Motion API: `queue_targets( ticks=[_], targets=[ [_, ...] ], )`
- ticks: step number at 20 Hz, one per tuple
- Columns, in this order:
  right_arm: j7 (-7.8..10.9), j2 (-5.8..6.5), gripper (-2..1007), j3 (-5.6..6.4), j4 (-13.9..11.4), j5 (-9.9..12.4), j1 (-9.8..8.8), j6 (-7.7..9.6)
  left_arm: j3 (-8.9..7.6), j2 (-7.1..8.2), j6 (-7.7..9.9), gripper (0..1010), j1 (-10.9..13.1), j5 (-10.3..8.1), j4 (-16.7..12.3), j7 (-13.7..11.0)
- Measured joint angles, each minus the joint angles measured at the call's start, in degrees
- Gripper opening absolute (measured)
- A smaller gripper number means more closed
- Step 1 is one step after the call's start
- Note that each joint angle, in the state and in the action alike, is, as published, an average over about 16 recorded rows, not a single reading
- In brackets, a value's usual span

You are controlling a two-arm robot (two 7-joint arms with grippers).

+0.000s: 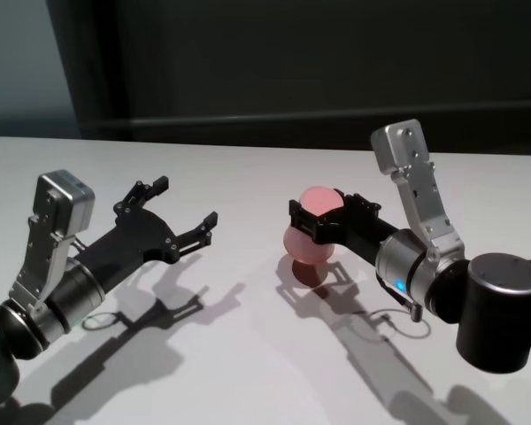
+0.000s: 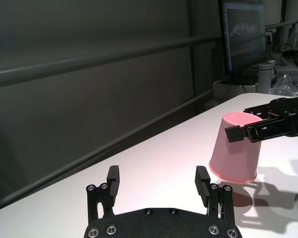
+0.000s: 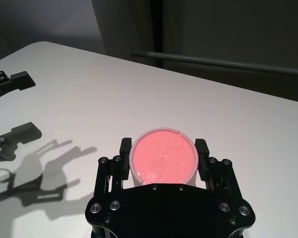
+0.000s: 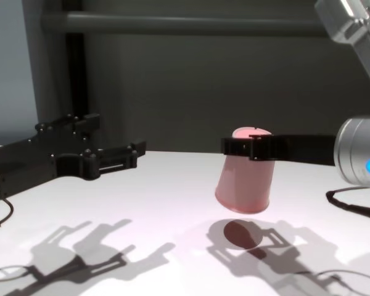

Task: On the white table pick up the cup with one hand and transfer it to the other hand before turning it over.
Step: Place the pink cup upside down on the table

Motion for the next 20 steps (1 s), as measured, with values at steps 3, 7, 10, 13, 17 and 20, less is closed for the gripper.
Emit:
queue_targets(
  ticks=[3,7,10,13,17,20],
  targets=[
    [0.76,-0.52,746,-0.90,1.64,-1.09,0.54,0.55,0.00,0.00,0.00,1001,0.00,0.00,0.00,0.00],
    [1.53,-1.06,746,-1.56,3.28,-2.14,0.86,1.08,0.00,0.00,0.00,1001,0.00,0.00,0.00,0.00],
    [1.99,-1.38,746,-1.78,4.16,-2.69,0.91,1.46,0.00,0.00,0.00,1001,0.00,0.00,0.00,0.00],
    [2.35,-1.63,746,-1.85,4.76,-3.09,0.85,1.89,0.00,0.00,0.00,1001,0.00,0.00,0.00,0.00],
    [2.68,-1.94,746,-1.72,5.20,-3.45,0.64,2.60,0.00,0.00,0.00,1001,0.00,0.00,0.00,0.00],
    [2.83,-2.17,746,-1.51,5.34,-3.60,0.45,3.13,0.00,0.00,0.00,1001,0.00,0.00,0.00,0.00]
  ],
)
